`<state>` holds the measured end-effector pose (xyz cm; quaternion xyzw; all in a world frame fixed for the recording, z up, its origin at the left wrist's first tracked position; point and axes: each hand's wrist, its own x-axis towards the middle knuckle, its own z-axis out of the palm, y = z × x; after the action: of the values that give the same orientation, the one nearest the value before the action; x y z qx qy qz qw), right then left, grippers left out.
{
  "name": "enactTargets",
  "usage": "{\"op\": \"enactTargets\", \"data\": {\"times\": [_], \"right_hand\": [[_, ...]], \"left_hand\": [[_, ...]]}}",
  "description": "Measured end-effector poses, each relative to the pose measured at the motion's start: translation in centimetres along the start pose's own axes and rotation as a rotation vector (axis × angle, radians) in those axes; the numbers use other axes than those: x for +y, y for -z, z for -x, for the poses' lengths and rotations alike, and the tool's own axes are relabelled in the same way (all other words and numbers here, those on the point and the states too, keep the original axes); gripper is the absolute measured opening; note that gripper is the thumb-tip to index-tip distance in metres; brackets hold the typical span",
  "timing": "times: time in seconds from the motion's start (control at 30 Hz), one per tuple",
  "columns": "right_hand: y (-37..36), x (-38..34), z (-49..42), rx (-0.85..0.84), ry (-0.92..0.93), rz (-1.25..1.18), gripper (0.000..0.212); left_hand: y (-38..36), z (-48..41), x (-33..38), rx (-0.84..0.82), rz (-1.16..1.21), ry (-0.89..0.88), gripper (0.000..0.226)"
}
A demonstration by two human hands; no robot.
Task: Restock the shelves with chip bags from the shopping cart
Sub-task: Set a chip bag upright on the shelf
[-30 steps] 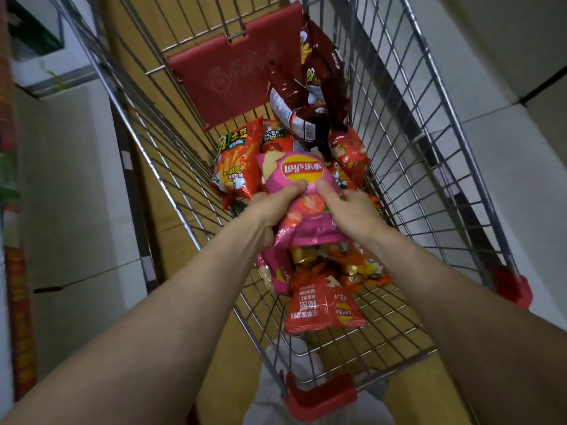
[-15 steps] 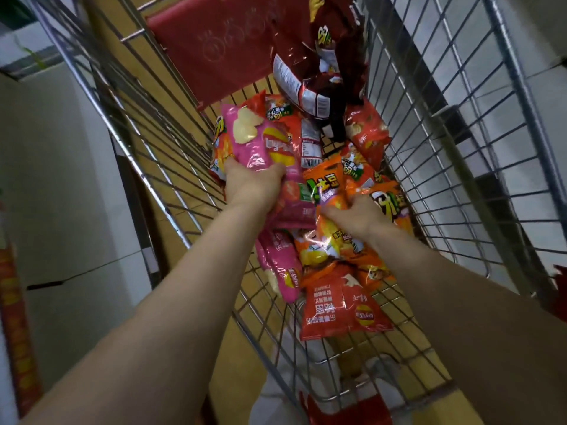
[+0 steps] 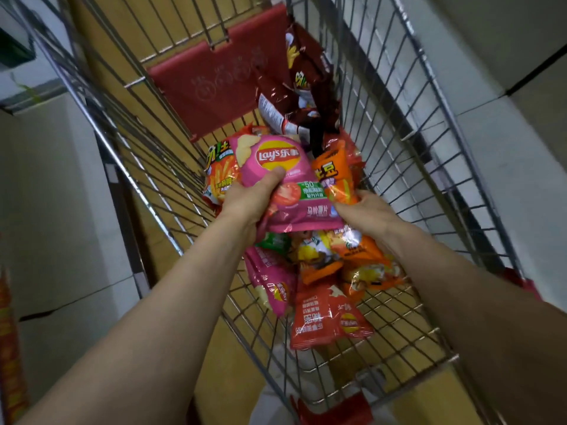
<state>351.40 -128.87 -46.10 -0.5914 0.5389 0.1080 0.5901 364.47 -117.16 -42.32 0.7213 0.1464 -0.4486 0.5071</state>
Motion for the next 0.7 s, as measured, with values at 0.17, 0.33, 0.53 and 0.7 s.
{"op": "enactTargets", "data": {"times": [0.17,0.33,0.53,0.7], "right_hand": [[4.8,-5.1,5.3,0.089,0.234,-0.065,0.027],[9.6,-8.9,12.9,0.167,0.430,-0.136,0.029],[17.5,-12.2,24.0,0.318,0.652,-0.215,0.051],[24.3,-13.0,33.5,0.476,0.854,-0.303,0.035]], "left_hand": [[-1.2,5.1,4.7,-0.090,0.118,-0.141,0.049],[-2.6,12.8,9.6,-0.168,0.169,-0.333,0.057],[-5.5,24.8,14.5,-0.336,0.198,-0.544,0.051],[-8.6,35.1,17.9,-0.482,0.176,-0.706,0.042]]}}
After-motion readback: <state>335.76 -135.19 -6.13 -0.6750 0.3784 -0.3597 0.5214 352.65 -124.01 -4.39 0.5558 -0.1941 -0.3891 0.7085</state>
